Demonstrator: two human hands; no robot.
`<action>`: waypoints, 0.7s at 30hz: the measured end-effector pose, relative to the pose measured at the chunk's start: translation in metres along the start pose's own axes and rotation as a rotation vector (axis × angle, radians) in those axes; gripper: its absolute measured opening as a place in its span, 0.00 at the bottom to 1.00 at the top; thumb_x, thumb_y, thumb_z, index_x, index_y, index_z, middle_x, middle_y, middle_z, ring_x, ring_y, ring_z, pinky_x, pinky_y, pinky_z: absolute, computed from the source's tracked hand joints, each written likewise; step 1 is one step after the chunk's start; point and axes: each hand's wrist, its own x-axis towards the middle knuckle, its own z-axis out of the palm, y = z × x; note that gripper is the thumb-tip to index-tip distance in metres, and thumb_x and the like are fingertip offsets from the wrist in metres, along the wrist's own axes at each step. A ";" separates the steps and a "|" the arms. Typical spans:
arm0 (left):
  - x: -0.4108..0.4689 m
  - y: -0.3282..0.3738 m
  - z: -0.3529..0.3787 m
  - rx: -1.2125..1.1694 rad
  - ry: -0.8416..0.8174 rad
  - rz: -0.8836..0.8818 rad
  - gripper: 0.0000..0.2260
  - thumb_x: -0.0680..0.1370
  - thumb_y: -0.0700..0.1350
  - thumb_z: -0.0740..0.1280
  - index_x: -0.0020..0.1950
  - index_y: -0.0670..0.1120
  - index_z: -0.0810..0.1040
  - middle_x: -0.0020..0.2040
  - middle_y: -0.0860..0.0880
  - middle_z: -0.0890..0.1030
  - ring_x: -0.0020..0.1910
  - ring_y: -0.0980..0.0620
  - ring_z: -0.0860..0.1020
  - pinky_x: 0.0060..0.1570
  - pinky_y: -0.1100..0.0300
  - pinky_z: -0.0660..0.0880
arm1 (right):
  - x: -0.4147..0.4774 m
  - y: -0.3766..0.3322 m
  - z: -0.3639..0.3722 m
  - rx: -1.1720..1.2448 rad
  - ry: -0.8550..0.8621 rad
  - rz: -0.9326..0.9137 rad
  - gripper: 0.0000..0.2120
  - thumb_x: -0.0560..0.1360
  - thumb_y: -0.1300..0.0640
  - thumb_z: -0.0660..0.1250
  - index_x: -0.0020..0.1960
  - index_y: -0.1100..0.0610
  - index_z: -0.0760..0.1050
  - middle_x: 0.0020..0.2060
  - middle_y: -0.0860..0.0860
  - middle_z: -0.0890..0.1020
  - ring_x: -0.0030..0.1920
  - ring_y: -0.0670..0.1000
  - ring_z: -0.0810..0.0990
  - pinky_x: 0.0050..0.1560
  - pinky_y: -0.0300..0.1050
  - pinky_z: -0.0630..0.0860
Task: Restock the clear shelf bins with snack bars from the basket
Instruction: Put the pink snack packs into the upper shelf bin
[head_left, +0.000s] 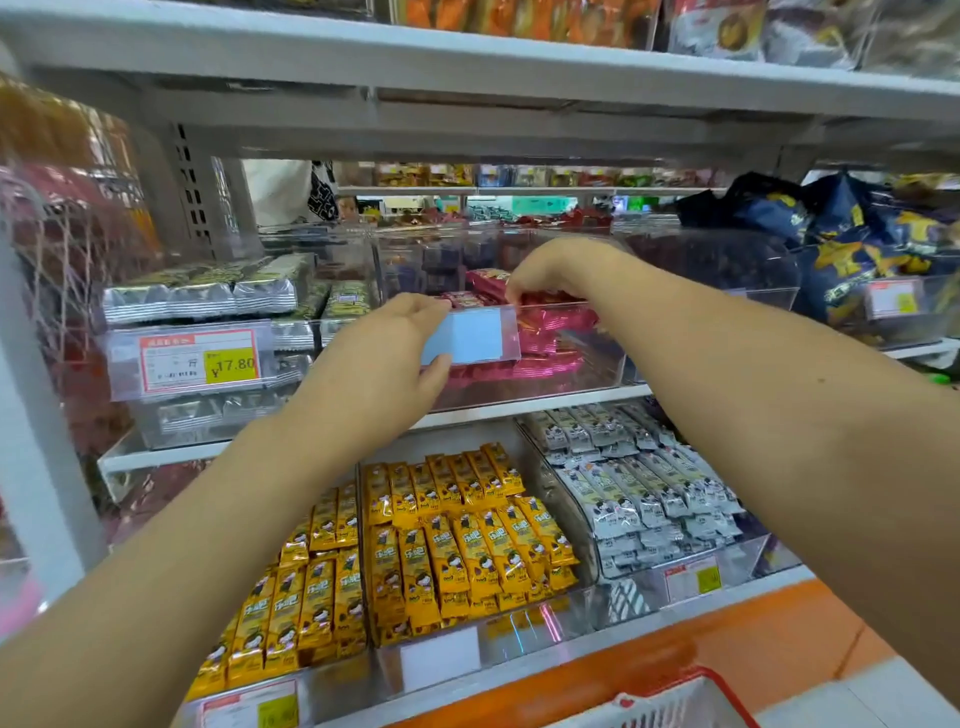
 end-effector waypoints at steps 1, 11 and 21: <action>0.000 0.000 0.000 0.000 0.007 0.001 0.23 0.80 0.48 0.59 0.76 0.46 0.62 0.73 0.50 0.66 0.64 0.48 0.72 0.59 0.58 0.69 | -0.001 0.000 -0.001 0.011 -0.018 -0.005 0.15 0.80 0.59 0.60 0.66 0.61 0.70 0.59 0.57 0.73 0.59 0.58 0.72 0.56 0.53 0.70; 0.001 0.000 0.002 0.015 0.033 0.010 0.24 0.80 0.49 0.59 0.76 0.46 0.62 0.72 0.50 0.66 0.63 0.48 0.72 0.57 0.56 0.70 | 0.015 0.001 0.006 0.328 -0.021 0.070 0.12 0.80 0.56 0.61 0.60 0.60 0.71 0.49 0.58 0.80 0.49 0.58 0.80 0.49 0.54 0.78; 0.002 -0.001 0.000 -0.010 0.020 0.013 0.23 0.80 0.48 0.60 0.75 0.46 0.63 0.71 0.49 0.68 0.64 0.48 0.71 0.59 0.56 0.69 | 0.026 0.003 0.006 0.300 0.229 -0.024 0.15 0.80 0.58 0.60 0.65 0.62 0.69 0.53 0.58 0.78 0.44 0.52 0.75 0.55 0.48 0.74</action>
